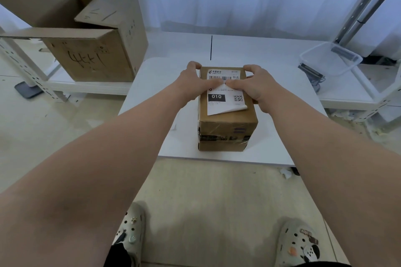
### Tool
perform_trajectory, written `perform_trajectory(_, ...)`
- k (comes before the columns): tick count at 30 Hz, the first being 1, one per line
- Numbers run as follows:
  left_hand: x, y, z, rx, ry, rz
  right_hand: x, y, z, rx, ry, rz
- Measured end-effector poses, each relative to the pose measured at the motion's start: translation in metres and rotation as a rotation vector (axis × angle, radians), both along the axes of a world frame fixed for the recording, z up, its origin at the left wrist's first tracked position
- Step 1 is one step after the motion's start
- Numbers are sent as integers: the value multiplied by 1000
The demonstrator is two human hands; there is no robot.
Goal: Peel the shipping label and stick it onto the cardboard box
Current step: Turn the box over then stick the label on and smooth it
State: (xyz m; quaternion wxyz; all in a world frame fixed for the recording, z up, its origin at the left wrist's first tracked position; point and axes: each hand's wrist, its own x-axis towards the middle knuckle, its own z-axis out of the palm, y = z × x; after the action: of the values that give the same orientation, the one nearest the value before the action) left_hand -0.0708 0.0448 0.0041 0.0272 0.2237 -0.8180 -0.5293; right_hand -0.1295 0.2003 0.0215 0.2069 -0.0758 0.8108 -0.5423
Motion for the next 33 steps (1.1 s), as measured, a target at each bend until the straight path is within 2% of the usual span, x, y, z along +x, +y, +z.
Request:
perform_trajectory(6, -2, -2, 2, 5, 32, 42, -1, 0, 0, -2, -9, -3)
perform_trajectory(13, -7, 3, 1, -127, 2, 27, -2, -2, -1, 9, -27, 13)
perform_trajectory(33, -11, -5, -2, -139, 51, 83, -7, 1, -4, -6, -65, 27)
